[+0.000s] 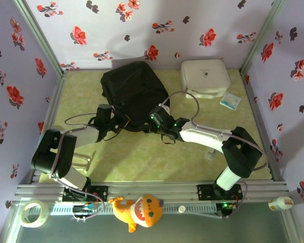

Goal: Pack the student bag

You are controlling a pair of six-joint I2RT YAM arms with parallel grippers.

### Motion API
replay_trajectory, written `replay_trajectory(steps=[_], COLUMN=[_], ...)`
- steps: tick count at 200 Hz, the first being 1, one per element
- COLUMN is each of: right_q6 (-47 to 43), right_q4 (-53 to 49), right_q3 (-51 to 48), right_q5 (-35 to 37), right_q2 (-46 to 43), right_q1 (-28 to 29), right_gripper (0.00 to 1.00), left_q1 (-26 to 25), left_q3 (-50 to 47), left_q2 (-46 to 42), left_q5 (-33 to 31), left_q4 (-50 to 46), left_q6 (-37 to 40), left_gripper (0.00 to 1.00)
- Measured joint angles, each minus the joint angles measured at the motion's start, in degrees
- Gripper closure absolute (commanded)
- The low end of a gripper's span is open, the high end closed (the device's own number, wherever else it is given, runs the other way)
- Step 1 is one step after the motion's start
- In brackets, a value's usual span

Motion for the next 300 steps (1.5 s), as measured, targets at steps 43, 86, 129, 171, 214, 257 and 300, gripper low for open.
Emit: replay_trajectory(steps=[43,86,129,171,214,257,300], right_q6=[-0.5,-1.6,-2.1,-2.1,-2.1,-2.1,-2.1], right_q4=[-1.4,-1.4,-1.4,-1.4,-1.4,-1.3,-1.4], right_q3=[0.0,1.8,1.8,1.8,1.8,1.8,1.8], right_q5=[0.2,-3.5,-3.8,-3.9,-4.3,-4.5,-4.5], right_q2=[0.0,2.6,2.8,2.8,2.8,2.8,2.7], right_q1=[-0.1,-0.4,-0.4,-0.4,-0.4,-0.4,-0.4], right_gripper=[1.0,1.0,1.0,1.0,1.0,1.0,1.0], left_q1=[1.0,2.2,-0.7,-5.6,-11.5,-12.2,-12.0], left_q3=[1.4,0.3,-3.5,-5.9,-7.7,-8.1,-8.1], left_q2=[-0.1,-5.9,-9.6,-9.5,-6.3,0.5,1.0], left_q5=[0.1,-3.1,-3.7,-3.7,-5.0,-5.6,-7.0], left_q4=[-3.5,-7.6,-6.3,-2.0,5.9,15.0,15.6], left_q6=[3.8,4.7,1.2,-5.8,-12.7,-16.9,-16.8], left_gripper=[0.65,0.55,0.58,0.55,0.48,0.46,0.8])
